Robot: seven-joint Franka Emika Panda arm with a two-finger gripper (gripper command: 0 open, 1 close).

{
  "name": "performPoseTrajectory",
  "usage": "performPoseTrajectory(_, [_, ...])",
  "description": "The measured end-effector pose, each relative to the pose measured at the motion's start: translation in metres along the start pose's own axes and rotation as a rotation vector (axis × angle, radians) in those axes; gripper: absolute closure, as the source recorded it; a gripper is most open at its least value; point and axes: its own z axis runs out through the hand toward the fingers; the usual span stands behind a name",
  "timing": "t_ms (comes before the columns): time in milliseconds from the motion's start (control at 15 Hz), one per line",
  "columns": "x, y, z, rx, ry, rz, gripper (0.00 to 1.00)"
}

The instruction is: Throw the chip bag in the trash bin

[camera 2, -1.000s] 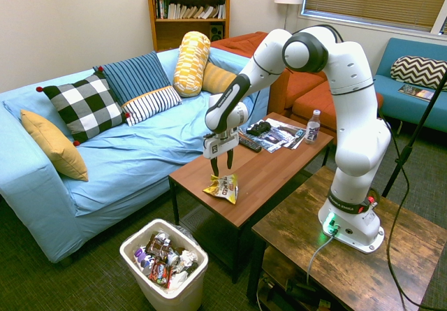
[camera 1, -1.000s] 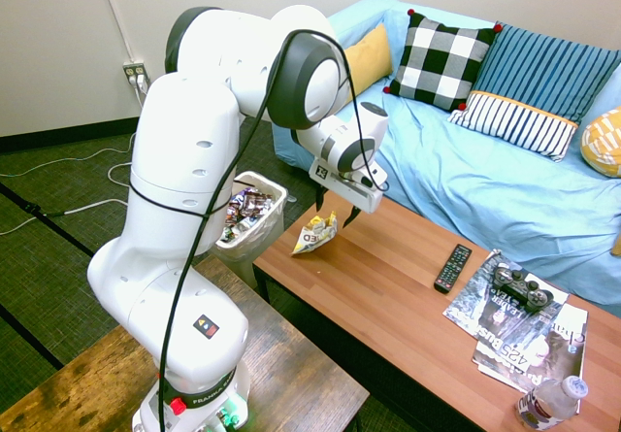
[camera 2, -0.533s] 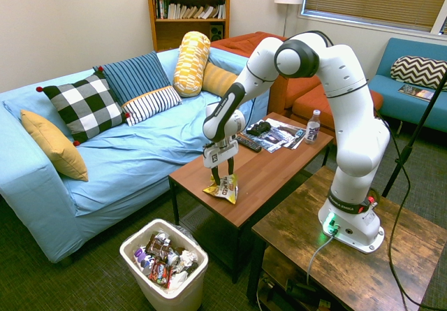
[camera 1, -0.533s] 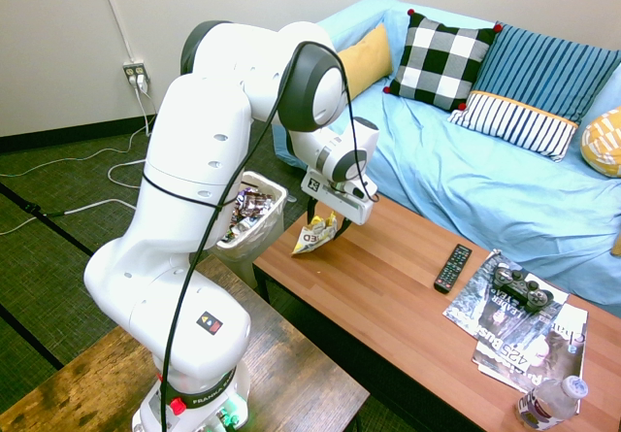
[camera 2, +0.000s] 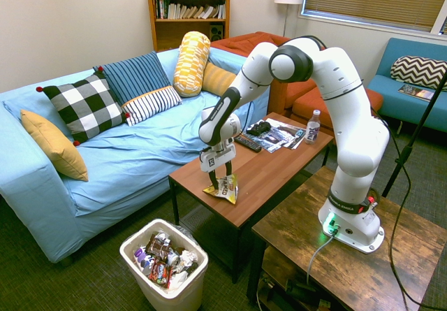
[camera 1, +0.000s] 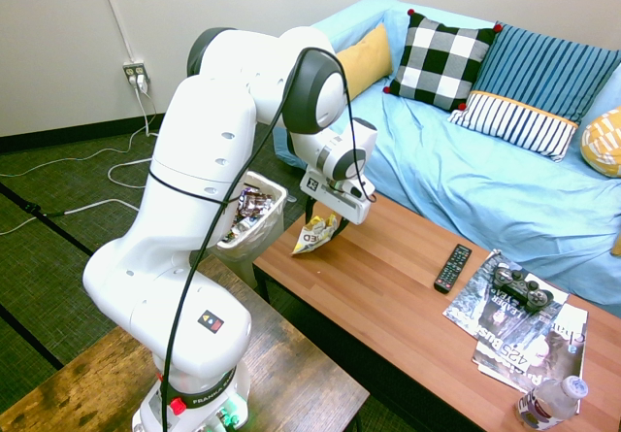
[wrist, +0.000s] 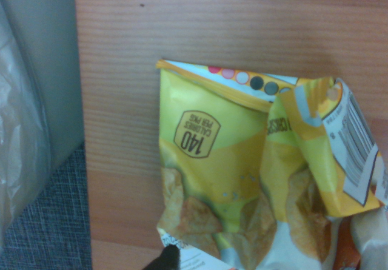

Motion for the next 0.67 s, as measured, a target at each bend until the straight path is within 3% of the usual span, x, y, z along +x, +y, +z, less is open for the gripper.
performPoseTrajectory(667, [0.0024,-0.0025,0.0036,-0.009,-0.011,0.002,1.0])
